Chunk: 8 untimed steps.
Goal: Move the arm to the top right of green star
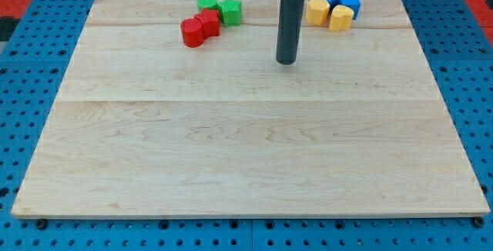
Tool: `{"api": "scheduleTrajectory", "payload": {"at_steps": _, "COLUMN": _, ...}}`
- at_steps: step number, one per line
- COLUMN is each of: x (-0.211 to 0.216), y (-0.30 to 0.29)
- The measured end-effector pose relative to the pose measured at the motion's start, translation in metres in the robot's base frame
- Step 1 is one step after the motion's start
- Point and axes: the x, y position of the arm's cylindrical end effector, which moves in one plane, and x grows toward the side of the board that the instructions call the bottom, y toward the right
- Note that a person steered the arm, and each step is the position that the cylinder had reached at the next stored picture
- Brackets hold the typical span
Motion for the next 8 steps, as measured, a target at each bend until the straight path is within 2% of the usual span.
{"api": "scheduleTrajectory", "payload": {"at_steps": 6, "x": -0.012, "y": 0.013}}
{"api": "scheduleTrajectory", "payload": {"at_steps": 7, "x": -0.016, "y": 0.022}}
{"api": "scheduleTrajectory", "payload": {"at_steps": 8, "x": -0.019, "y": 0.060}}
